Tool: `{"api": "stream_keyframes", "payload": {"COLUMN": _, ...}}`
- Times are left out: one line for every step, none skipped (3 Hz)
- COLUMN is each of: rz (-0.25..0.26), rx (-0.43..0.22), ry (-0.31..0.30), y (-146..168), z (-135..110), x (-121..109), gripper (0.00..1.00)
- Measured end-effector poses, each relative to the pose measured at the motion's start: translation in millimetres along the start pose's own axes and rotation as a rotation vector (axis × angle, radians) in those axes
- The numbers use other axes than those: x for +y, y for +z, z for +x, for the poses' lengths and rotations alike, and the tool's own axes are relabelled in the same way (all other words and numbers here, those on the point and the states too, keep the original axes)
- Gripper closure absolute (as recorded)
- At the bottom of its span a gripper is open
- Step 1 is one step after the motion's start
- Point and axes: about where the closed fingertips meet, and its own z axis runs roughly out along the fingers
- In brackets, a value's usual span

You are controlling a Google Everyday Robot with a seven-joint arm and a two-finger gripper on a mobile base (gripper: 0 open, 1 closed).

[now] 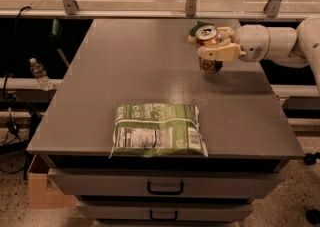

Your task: Place orange can upright

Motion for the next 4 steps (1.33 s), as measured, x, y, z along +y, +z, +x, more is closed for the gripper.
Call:
{"api": "stream_keyframes", "payload": {"rz": -0.003, "rx": 0.009, "ry": -0.015, "y": -7.0, "z": 10.2, "x": 3.3, "gripper": 0.51}}
{"api": "stream_keyframes", "payload": {"rz": 0.000, "rx": 0.024, "ry": -0.015, "y": -12.6, "z": 19.2, "x": 5.4, "gripper": 0.29}}
{"api": "stream_keyframes", "payload": {"rz": 0.004, "rx": 0.047, "ry": -0.010, "y": -19.0, "z": 28.5, "x": 5.3, "gripper": 0.04}}
{"api": "stream_keyframes", "payload": {"rz": 0.015, "rx": 0.077, "ry": -0.004, "y": -26.9, "z": 35.2, "x": 3.2, "gripper": 0.00}}
